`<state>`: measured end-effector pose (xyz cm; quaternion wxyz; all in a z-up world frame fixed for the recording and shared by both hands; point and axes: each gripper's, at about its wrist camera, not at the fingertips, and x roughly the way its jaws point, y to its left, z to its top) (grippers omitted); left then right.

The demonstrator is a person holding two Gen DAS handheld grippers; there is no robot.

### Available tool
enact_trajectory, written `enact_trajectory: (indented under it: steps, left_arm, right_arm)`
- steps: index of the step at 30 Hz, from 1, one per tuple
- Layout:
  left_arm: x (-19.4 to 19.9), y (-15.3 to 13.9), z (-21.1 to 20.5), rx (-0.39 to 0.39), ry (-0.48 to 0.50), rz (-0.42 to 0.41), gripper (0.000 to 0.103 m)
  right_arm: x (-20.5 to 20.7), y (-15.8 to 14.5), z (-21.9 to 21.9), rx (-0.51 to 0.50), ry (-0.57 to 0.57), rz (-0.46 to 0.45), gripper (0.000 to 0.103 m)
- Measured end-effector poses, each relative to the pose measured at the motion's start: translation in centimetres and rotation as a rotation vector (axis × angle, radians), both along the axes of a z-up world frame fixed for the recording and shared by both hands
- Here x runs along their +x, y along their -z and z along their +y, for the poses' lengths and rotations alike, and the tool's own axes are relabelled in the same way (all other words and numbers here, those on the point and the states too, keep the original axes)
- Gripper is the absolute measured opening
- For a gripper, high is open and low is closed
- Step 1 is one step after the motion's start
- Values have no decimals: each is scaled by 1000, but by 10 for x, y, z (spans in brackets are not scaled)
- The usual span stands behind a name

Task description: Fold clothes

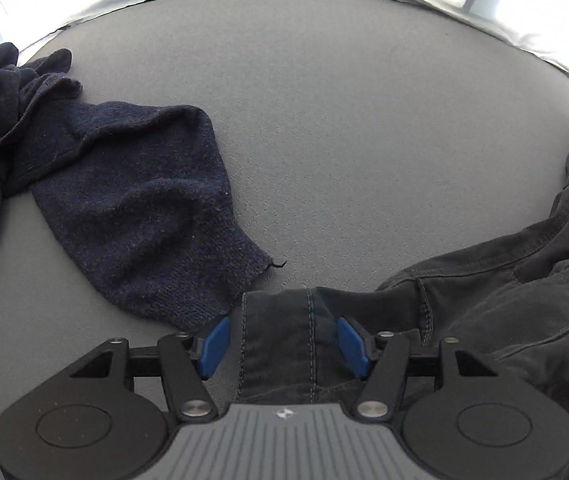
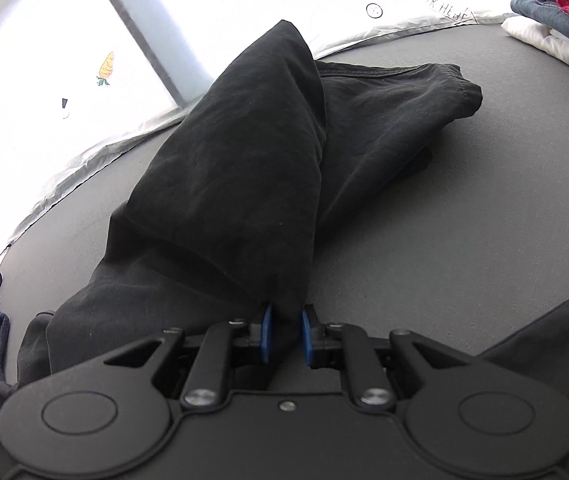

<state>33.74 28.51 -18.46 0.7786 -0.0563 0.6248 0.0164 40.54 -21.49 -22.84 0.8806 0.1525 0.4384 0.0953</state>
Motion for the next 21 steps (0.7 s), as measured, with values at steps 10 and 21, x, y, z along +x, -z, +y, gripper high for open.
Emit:
enact_trajectory:
  steps: [10,21]
  left_arm:
    - [-14,7,-3,4,14,-60,35]
    - [-31,-129,23,128,-94,-471,16]
  right_arm:
    - [-7,3,11,-1,71,-35,15]
    - [-3,-80,53,-118,-41,-248,5]
